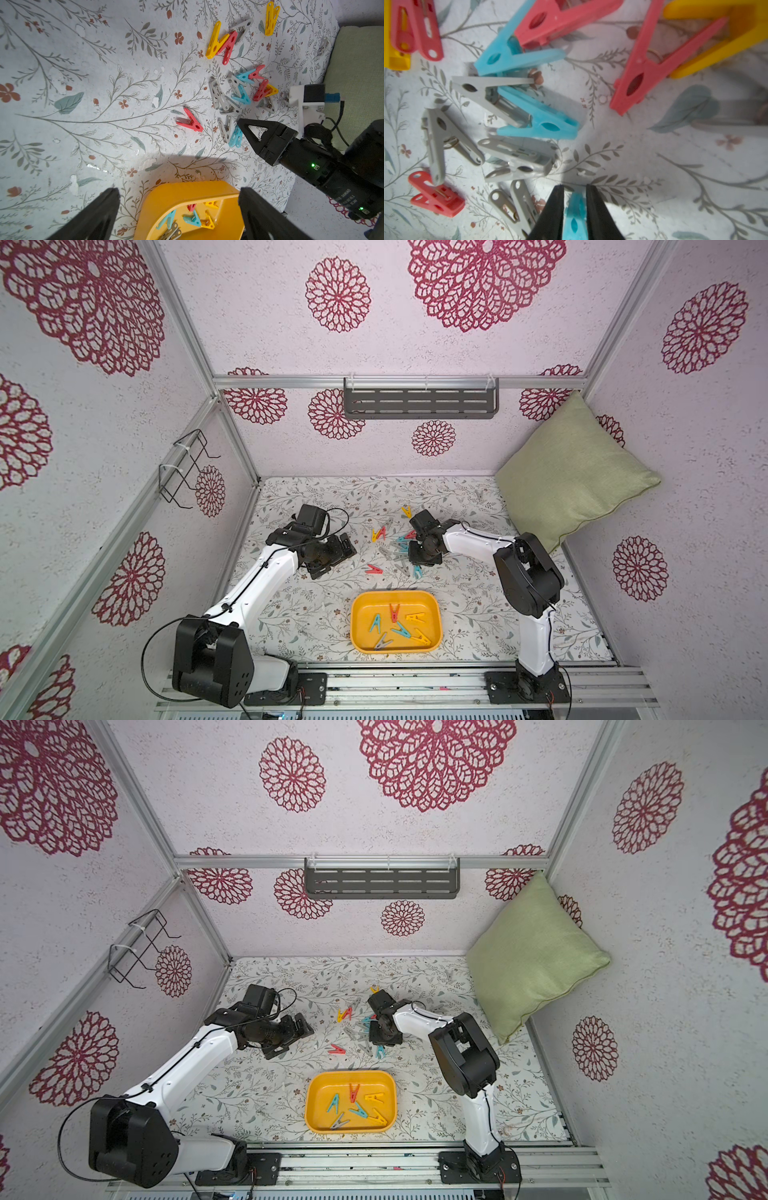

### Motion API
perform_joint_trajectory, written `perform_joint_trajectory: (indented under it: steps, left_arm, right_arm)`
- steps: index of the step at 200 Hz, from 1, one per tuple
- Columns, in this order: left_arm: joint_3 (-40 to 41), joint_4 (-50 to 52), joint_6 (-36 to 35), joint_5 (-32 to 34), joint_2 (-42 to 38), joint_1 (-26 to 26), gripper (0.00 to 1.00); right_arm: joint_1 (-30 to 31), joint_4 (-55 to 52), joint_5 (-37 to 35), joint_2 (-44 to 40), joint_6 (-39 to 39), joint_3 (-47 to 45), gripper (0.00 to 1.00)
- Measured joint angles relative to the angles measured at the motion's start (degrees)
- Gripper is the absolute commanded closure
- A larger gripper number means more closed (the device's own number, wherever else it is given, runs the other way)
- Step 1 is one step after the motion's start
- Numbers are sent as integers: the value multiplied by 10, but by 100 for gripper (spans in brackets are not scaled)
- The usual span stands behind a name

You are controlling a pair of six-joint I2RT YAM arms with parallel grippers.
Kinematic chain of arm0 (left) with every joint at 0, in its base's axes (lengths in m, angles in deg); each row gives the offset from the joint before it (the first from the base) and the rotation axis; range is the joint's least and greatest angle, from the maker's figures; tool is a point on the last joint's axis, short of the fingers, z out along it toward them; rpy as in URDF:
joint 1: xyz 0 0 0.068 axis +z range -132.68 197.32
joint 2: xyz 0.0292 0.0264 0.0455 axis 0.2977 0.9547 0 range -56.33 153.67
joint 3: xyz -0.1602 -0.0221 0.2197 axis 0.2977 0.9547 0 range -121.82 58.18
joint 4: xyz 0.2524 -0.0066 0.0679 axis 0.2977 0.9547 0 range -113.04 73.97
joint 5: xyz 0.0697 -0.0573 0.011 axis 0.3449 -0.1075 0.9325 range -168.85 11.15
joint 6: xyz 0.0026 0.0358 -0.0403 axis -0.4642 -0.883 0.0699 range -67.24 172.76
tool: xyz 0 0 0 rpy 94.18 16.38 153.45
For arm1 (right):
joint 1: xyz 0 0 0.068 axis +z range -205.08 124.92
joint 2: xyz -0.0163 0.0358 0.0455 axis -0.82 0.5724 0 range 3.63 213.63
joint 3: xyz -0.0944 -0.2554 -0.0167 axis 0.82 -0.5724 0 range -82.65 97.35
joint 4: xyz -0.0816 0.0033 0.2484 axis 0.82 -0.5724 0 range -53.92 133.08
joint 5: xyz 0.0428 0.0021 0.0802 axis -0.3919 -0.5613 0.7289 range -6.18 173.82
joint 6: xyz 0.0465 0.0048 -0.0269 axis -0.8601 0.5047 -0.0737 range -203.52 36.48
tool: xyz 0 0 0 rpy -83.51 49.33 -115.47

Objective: Put the clothespins into the storage box
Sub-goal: Pick up the clothespin from the center of the board, then place the clothespin in the storage box.

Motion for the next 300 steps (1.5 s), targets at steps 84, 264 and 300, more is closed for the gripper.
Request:
perform_joint_trajectory:
  steps: [84, 264, 300]
  left_arm:
    - [11, -12, 20, -6, -24, 0, 3]
    - [23, -86, 124, -46, -106, 26, 3]
    - [68, -128, 152, -81, -108, 42, 3]
  right_arm:
    - [0, -10, -22, -28, 32, -34, 88]
    - [156, -37, 28, -324, 135, -137, 84]
    - [189, -24, 47, -339, 128, -203, 67]
